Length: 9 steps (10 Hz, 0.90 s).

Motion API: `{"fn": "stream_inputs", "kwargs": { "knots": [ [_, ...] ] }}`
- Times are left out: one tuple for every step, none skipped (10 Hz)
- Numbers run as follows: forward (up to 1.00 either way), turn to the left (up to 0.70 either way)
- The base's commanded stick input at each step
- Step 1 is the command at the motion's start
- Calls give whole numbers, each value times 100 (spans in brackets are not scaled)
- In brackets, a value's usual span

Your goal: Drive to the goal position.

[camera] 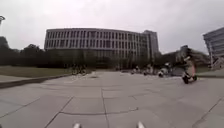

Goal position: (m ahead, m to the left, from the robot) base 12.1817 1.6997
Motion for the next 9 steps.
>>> {"fn": "stream_inputs", "kwargs": {
  "knots": [
    [50, 0],
    [50, 0],
    [50, 0],
    [50, 0],
    [50, 0],
    [50, 0],
    [50, 0],
    [50, 0],
    [50, 0]
  ]
}}
